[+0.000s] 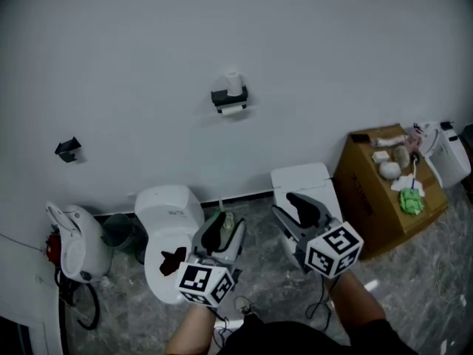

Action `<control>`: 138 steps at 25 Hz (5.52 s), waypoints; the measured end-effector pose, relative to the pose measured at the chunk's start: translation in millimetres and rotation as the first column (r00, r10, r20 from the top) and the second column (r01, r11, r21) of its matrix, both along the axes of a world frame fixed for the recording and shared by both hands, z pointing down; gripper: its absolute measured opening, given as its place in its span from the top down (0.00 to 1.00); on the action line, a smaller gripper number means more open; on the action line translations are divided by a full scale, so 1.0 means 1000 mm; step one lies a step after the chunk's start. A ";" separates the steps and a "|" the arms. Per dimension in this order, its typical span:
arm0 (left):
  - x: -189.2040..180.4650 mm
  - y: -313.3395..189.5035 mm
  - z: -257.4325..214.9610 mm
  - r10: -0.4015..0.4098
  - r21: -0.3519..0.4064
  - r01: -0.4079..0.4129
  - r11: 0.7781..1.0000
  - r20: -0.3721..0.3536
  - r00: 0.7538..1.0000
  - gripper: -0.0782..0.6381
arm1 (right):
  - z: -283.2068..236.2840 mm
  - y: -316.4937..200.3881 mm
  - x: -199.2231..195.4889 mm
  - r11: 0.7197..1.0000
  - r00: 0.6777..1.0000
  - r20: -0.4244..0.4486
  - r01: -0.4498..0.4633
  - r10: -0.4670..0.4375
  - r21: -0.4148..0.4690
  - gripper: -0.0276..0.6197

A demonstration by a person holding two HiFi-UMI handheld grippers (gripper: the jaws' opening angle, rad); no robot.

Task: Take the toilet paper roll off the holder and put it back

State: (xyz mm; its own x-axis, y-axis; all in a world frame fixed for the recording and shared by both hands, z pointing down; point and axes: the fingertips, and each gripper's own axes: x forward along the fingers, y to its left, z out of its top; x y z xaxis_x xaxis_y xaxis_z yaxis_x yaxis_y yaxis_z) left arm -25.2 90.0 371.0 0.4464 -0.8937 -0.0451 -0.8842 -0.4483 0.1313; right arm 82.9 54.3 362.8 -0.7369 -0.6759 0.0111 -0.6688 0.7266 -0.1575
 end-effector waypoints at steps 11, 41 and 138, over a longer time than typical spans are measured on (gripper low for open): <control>-0.093 -0.071 0.001 0.020 -0.004 -0.020 1.000 -0.014 1.000 0.63 | 0.004 -0.074 -0.090 0.999 0.999 0.011 -0.038 0.039 -0.031 0.66; -0.159 -0.201 0.003 0.037 0.000 -0.037 0.999 0.019 0.999 0.63 | -0.002 -0.228 -0.160 0.999 0.999 0.016 -0.050 0.050 -0.007 0.66; -0.171 -0.410 0.010 -0.152 -0.025 0.152 0.988 0.014 0.988 0.63 | 0.012 -0.517 -0.210 0.998 0.970 -0.245 0.016 0.000 0.067 0.52</control>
State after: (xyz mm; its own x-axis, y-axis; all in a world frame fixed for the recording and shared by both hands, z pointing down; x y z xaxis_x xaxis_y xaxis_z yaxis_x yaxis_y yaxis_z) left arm -195.9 -319.5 380.9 0.3060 -0.9519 -0.0166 -0.9432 -0.3054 0.1305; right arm -127.0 -462.8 374.4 -0.7230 -0.6754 0.1455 -0.6749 0.7354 0.0602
